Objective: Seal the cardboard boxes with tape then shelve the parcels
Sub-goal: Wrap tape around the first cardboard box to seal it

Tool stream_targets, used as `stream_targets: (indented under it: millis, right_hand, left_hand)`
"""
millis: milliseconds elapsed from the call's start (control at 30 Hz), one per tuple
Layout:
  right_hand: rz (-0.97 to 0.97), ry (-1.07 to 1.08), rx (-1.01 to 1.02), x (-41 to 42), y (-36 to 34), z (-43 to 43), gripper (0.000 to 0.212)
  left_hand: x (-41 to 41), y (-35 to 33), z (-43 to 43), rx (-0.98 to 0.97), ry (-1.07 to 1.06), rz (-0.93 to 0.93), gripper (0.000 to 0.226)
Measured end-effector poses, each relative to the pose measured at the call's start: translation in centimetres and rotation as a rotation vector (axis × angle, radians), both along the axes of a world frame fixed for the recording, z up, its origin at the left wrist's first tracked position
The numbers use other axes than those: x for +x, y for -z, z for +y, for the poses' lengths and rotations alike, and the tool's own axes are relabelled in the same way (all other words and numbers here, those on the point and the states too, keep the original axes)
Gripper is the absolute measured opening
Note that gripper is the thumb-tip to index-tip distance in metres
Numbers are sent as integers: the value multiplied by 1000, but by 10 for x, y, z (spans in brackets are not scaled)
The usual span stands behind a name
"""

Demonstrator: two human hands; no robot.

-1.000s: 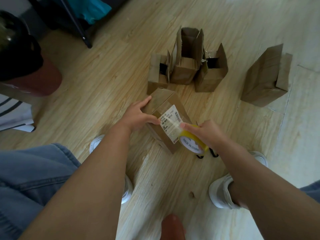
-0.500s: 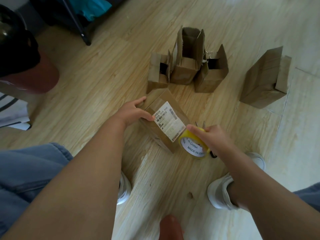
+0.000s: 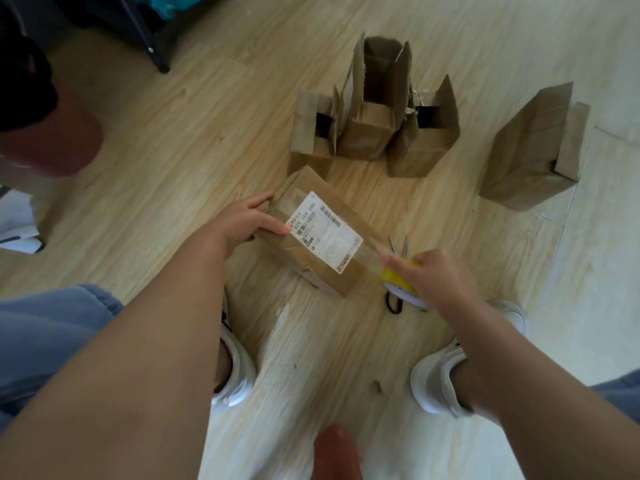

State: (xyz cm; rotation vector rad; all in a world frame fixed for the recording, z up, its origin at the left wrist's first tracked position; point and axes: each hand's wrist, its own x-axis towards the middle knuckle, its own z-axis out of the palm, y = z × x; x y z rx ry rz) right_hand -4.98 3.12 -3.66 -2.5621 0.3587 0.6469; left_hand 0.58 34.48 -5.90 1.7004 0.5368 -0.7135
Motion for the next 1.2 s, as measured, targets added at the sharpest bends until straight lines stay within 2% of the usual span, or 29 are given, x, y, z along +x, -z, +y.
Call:
stream_targets:
  millis: [133,333,433,500,600,633,733,800,900,933,1033,1200]
  right_hand:
    - [28,7,-97,5,12,9,69]
    - [93,-35,-157,9,27,18,67]
    - [131,-54,-206,7,34,17,66]
    - [150,-54,-216,6,39,18,66]
    - [158,-77,-261,7,41,23,66]
    - [158,-77,-266,8,41,24,66]
    - [170,-56,-251,8,40,25,66]
    - [174,-42,-244,8,41,26,65]
    - [179,-12,-223,6,41,28,65]
    - [186,-4,-221,6,41,28,64]
    - [202,-1,-226,6,39,30,64]
    - [219,11,-225,8,38,33,64]
  left_hand:
    - [2,0,2,-9,22,42,101]
    - [2,11,6,-29,59,115,97]
    - [-6,20,4,-39,114,178,103]
    - [-9,25,3,-23,122,180,95]
    - [-12,25,-1,95,131,104,58]
    - [-12,25,-3,123,134,91,58]
    - [-14,26,-8,218,139,29,78]
    - [-16,24,-19,301,167,-97,82]
    - [-28,20,-47,703,520,-339,71]
    - [-33,22,-55,773,620,-398,68]
    - [-50,34,-68,783,764,-350,66]
    - [-45,45,-70,890,863,-290,72]
